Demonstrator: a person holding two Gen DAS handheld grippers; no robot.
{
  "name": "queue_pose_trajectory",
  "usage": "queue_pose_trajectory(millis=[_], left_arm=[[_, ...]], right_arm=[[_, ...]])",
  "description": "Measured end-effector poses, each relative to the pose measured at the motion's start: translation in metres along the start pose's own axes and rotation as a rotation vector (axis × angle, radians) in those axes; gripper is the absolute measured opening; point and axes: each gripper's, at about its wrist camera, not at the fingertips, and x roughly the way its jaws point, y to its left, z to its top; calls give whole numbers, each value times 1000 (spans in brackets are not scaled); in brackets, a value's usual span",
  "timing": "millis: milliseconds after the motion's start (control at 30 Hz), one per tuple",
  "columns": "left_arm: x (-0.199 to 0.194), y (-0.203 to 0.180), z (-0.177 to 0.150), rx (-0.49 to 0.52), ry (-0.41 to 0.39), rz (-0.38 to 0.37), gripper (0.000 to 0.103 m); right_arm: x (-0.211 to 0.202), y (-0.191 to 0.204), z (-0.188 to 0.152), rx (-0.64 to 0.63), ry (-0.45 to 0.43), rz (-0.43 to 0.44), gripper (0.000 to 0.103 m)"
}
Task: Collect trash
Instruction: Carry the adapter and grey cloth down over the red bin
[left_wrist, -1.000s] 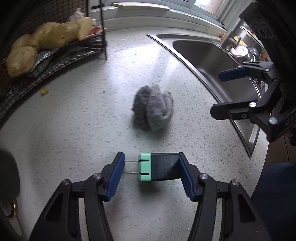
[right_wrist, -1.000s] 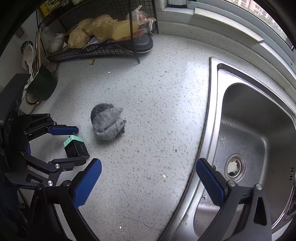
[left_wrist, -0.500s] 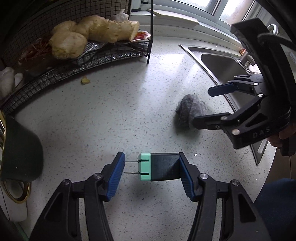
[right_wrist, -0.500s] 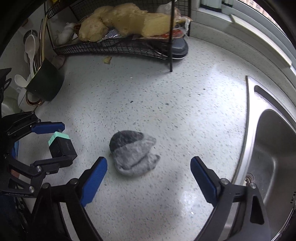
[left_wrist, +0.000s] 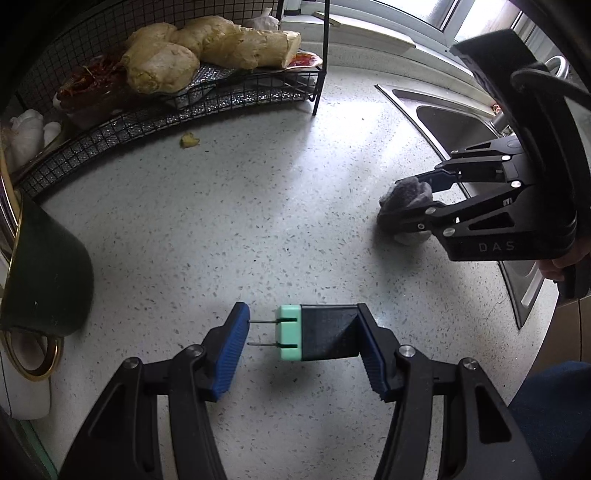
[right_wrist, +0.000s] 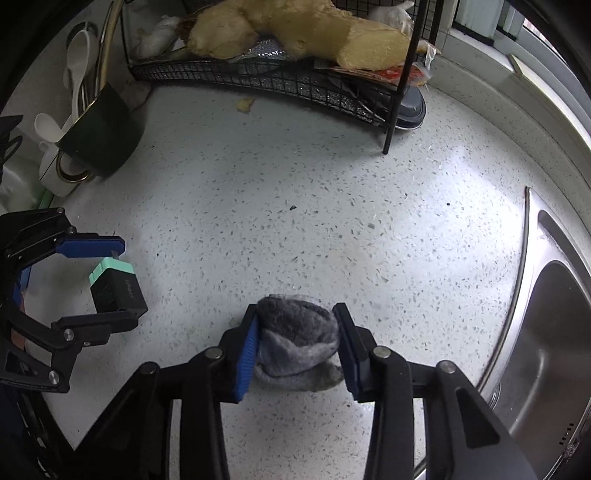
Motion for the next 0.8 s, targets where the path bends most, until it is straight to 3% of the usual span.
queue_pose_trajectory(millis=[200, 467, 800], left_arm=[[-6, -20, 2, 0, -9, 14, 55], [-19, -65, -1, 41, -12, 34, 55], [-41, -168, -16, 60, -24, 58, 55]], right_arm=[[-23, 0, -18, -21, -32, 1, 34], [-67, -2, -69, -118, -53, -37, 34], [-125, -31, -147, -129, -107, -22, 34]])
